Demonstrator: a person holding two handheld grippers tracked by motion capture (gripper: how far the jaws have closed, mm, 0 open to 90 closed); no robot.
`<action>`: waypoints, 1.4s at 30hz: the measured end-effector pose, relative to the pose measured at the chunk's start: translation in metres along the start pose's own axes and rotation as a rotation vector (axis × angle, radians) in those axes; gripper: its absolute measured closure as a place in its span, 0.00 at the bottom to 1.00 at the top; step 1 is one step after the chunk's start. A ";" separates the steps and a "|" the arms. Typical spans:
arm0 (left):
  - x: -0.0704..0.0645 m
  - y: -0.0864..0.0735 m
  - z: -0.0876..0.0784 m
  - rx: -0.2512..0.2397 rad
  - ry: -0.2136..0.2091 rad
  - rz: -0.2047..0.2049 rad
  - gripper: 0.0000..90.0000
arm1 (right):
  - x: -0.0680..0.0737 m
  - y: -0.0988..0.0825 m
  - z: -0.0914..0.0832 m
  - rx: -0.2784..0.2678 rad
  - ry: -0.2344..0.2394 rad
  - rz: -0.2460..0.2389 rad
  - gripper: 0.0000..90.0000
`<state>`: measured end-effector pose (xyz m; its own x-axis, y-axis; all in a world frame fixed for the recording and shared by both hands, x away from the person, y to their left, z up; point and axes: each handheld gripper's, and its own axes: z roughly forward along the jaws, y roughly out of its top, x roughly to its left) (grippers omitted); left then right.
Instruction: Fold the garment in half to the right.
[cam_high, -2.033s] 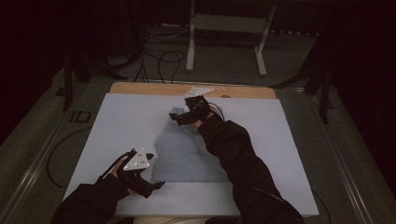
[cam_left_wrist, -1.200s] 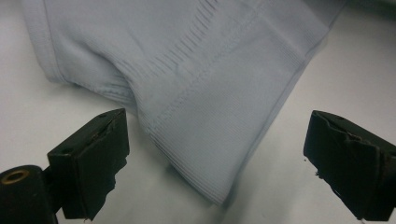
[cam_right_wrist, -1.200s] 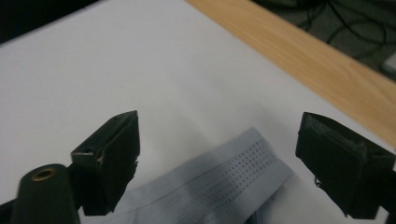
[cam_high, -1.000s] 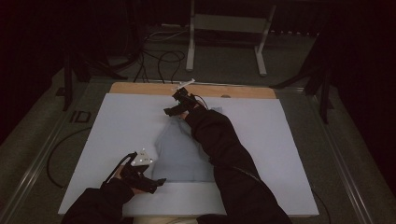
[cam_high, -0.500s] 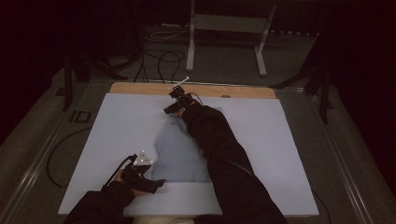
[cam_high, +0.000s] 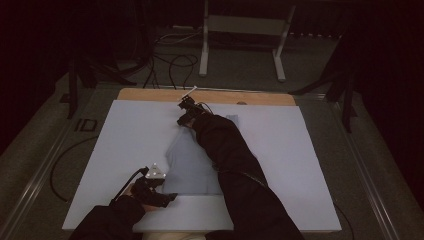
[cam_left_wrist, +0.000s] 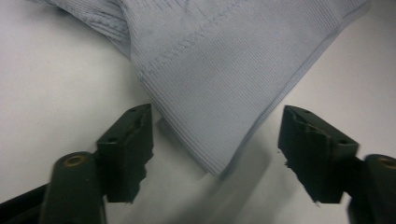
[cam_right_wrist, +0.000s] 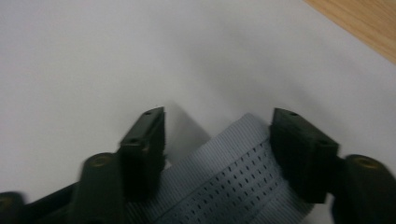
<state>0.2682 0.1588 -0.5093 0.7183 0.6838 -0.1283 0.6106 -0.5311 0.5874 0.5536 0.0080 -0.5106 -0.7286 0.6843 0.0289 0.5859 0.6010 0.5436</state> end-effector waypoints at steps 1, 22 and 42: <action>0.000 0.000 0.000 0.001 0.004 0.002 0.35 | 0.000 0.000 0.000 0.006 -0.011 -0.011 0.48; 0.004 0.010 0.002 0.011 -0.053 -0.061 0.95 | -0.003 -0.001 -0.012 0.027 -0.039 -0.084 0.96; -0.005 0.027 -0.009 0.009 -0.076 -0.024 0.97 | -0.007 0.004 -0.039 -0.041 -0.043 -0.109 0.97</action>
<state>0.2783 0.1456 -0.4862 0.7263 0.6569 -0.2026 0.6308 -0.5198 0.5760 0.5475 -0.0108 -0.4759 -0.7705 0.6338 -0.0678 0.4889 0.6558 0.5752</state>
